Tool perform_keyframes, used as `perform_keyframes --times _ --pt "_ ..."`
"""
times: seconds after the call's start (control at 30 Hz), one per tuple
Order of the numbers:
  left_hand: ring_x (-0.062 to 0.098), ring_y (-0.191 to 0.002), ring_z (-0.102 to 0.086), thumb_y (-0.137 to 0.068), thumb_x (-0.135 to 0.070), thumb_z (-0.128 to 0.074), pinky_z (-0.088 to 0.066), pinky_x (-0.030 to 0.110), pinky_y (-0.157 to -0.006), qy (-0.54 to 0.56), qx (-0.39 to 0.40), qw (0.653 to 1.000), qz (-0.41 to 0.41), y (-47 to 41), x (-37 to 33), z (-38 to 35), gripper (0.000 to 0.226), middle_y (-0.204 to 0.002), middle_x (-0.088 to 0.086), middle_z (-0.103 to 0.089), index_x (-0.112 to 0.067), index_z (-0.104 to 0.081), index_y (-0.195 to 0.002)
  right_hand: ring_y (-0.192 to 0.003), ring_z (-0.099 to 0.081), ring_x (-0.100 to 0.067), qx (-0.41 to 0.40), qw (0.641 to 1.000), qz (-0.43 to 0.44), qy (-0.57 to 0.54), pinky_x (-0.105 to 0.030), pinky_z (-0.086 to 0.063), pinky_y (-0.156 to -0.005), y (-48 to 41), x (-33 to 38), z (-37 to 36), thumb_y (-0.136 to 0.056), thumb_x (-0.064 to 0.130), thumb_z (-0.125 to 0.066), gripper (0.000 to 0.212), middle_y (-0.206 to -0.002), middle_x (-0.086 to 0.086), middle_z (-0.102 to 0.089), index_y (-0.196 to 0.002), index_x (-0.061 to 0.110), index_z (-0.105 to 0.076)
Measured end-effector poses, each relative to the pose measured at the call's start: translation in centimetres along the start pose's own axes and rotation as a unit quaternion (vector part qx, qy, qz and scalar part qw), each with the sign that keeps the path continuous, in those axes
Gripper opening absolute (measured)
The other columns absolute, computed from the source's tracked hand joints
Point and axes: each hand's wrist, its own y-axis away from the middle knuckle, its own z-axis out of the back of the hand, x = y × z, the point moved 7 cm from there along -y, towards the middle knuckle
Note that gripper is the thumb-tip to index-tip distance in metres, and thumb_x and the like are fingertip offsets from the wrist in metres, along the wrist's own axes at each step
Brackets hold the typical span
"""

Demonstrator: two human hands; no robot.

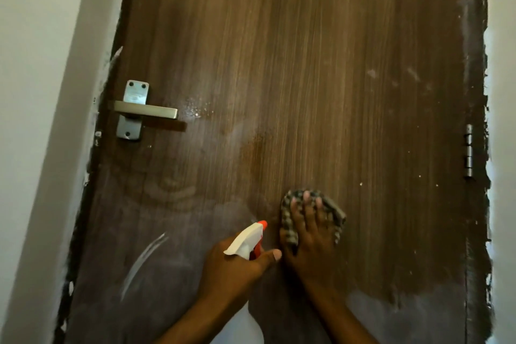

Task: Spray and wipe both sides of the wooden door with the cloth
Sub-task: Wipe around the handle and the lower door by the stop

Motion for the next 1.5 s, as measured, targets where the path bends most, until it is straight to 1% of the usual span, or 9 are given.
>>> perform_keyframes --times 0.17,0.33,0.53,0.63,0.73,0.83,0.93,1.33,1.5 --pt "0.005 -0.088 -0.058 -0.068 -0.032 -0.081 -0.045 0.022 -0.082 0.026 -0.034 0.997 0.060 1.0 3.2 1.9 0.046 -0.089 -0.015 -0.056 -0.027 -0.062 -0.109 -0.148 -0.019 -0.032 0.027 0.997 0.073 -0.001 -0.041 -0.004 -0.123 5.8 -2.2 -0.6 -0.097 0.057 -0.023 0.066 -0.165 -0.001 -0.010 -0.156 0.029 -0.016" --pt "0.001 -0.072 -0.049 -0.071 -0.029 -0.078 -0.038 0.020 -0.074 0.065 -0.048 0.993 0.091 1.3 4.4 3.9 0.033 -0.081 -0.008 -0.054 -0.026 -0.048 -0.084 -0.148 -0.020 -0.032 -0.022 0.992 -0.120 -0.016 -0.058 -0.021 -0.115 0.2 1.8 0.1 -0.093 0.049 -0.036 0.065 -0.160 -0.007 -0.022 -0.152 0.021 -0.029" --pt "0.012 -0.103 -0.046 -0.078 -0.025 -0.072 -0.033 0.022 -0.088 0.064 -0.066 0.992 0.085 0.9 3.7 7.9 0.058 -0.110 0.000 -0.052 -0.017 -0.044 -0.129 -0.146 -0.027 -0.029 0.025 0.987 0.157 0.016 -0.046 -0.004 -0.122 1.3 12.3 -2.5 -0.091 0.050 -0.042 0.064 -0.159 -0.005 -0.029 -0.149 0.024 -0.040" --pt "0.020 -0.110 -0.051 -0.068 -0.032 -0.080 -0.035 0.024 -0.090 0.077 -0.098 0.989 0.079 1.5 4.4 9.7 0.058 -0.096 -0.010 -0.047 -0.019 -0.050 -0.115 -0.147 -0.025 -0.025 0.031 0.975 0.218 0.010 -0.042 -0.007 -0.121 4.9 9.6 -2.2 -0.097 0.044 -0.035 0.058 -0.161 -0.001 -0.025 -0.152 0.027 -0.035" --pt "0.027 -0.116 -0.051 -0.041 -0.071 -0.076 -0.039 0.037 -0.100 0.048 -0.131 0.986 0.091 1.9 6.1 10.8 0.085 -0.117 0.001 -0.057 -0.031 -0.049 -0.111 -0.145 -0.029 -0.033 0.009 0.992 0.128 -0.005 -0.050 -0.023 -0.115 3.1 5.7 -1.4 -0.088 0.039 -0.044 0.066 -0.162 -0.005 -0.023 -0.150 0.019 -0.037" --pt "0.025 -0.120 -0.048 -0.067 -0.040 -0.077 -0.037 0.035 -0.102 0.054 -0.089 0.985 0.135 1.7 7.1 11.3 0.077 -0.132 0.007 -0.051 -0.019 -0.042 -0.132 -0.147 -0.023 -0.031 -0.031 0.996 -0.078 -0.027 -0.053 -0.021 -0.117 -1.4 6.2 -0.5 -0.090 0.043 -0.040 0.066 -0.158 -0.010 -0.029 -0.150 0.016 -0.037" --pt "0.027 -0.121 -0.048 -0.074 -0.029 -0.076 -0.038 0.035 -0.103 0.060 -0.088 0.981 0.161 0.8 8.5 12.8 0.072 -0.133 0.010 -0.049 -0.011 -0.040 -0.134 -0.148 -0.021 -0.030 -0.045 0.991 -0.117 -0.041 -0.055 -0.019 -0.118 -3.8 9.3 -0.3 -0.092 0.045 -0.035 0.065 -0.159 -0.010 -0.028 -0.150 0.015 -0.038" --pt "0.022 -0.105 -0.055 -0.075 -0.032 -0.074 -0.043 0.032 -0.092 0.034 -0.173 0.977 0.116 1.7 8.8 18.9 0.063 -0.124 0.011 -0.058 -0.010 -0.049 -0.128 -0.149 -0.022 -0.024 0.065 0.949 0.309 0.011 -0.052 -0.030 -0.108 3.6 20.4 -4.6 -0.087 0.049 -0.048 0.070 -0.161 0.001 -0.025 -0.152 0.030 -0.033" --pt "0.028 -0.116 -0.052 -0.078 -0.034 -0.069 -0.041 0.038 -0.100 0.020 -0.196 0.969 0.150 2.7 9.7 21.6 0.061 -0.131 0.011 -0.053 -0.011 -0.045 -0.130 -0.147 -0.024 -0.032 0.015 0.992 0.128 -0.018 -0.048 -0.014 -0.120 -2.1 20.2 -3.0 -0.086 0.044 -0.044 0.069 -0.160 -0.006 -0.024 -0.151 0.025 -0.034"
